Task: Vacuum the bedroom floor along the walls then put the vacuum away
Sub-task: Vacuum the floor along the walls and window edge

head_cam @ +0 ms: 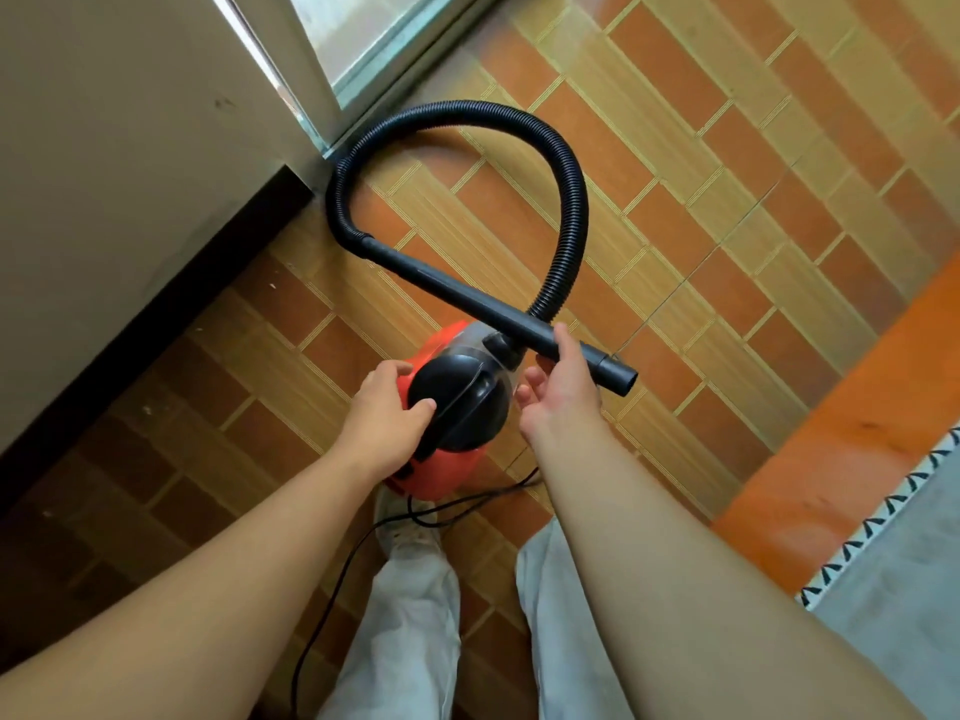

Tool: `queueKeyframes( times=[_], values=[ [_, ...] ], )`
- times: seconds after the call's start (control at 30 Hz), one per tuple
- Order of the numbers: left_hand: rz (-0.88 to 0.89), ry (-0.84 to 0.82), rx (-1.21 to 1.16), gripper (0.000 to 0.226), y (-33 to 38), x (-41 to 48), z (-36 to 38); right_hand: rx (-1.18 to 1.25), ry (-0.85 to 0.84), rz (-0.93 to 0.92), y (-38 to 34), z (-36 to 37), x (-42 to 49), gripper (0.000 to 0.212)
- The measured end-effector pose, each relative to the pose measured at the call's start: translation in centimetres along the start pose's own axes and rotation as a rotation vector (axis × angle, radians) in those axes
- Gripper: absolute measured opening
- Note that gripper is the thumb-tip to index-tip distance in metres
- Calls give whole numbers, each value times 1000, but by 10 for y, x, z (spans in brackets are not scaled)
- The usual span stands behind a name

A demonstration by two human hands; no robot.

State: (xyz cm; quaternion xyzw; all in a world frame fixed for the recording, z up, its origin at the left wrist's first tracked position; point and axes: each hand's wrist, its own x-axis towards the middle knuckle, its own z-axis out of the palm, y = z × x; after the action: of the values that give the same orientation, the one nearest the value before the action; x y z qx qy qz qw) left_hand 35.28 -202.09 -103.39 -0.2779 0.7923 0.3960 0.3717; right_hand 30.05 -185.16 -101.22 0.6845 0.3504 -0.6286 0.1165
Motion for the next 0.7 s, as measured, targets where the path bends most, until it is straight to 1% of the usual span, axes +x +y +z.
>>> queueKeyframes(
  times=[0.13, 0.27, 0.4, 0.43, 0.47, 0.57, 0.6, 0.7],
  values=[
    [67, 57, -8, 69, 35, -16, -7, -94, -19, -157, -20, -13, -51, 25],
    [243, 128, 34, 78, 82, -42, -21, -108, -61, -296, -38, -23, -115, 21],
    [412, 168, 183, 80, 135, -74, -35, -203, -107, -433, -62, -34, -180, 20],
    [453, 188, 232, 77, 148, -84, -38, -227, -121, -461, -69, -36, -197, 20],
    [491, 220, 270, 69, 159, -94, -42, -252, -130, -490, -75, -38, -213, 20],
    [582, 337, 311, 25, 190, -125, -59, -379, -168, -586, -100, -43, -257, 22],
    [600, 353, 292, 18, 199, -136, -67, -433, -194, -620, -109, -45, -272, 24],
    [629, 307, 220, 17, 228, -170, -97, -643, -344, -786, -135, -55, -316, 23]
  ],
)
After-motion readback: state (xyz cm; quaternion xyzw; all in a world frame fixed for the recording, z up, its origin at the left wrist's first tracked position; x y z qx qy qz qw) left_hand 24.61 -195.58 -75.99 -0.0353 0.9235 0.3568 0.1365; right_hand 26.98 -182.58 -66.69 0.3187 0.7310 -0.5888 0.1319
